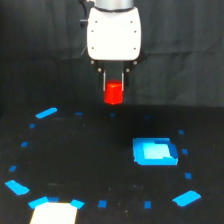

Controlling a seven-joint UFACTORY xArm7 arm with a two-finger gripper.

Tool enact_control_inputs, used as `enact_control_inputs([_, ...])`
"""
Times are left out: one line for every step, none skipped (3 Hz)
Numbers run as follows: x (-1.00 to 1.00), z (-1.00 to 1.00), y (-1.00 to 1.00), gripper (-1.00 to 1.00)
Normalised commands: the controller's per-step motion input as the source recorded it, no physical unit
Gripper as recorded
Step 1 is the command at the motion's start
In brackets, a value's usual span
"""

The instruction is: Pick up the red object from the table

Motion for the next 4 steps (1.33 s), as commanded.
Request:
enact_control_inputs([-0.02, -0.48, 0.21, -1.00])
enact_control_inputs([-0.23, 0.42, -0.05, -1.00])
enact_control_inputs([0.09, -0.25, 0.05, -1.00])
enact_control_inputs([0.12, 0.68, 0.06, -1.00])
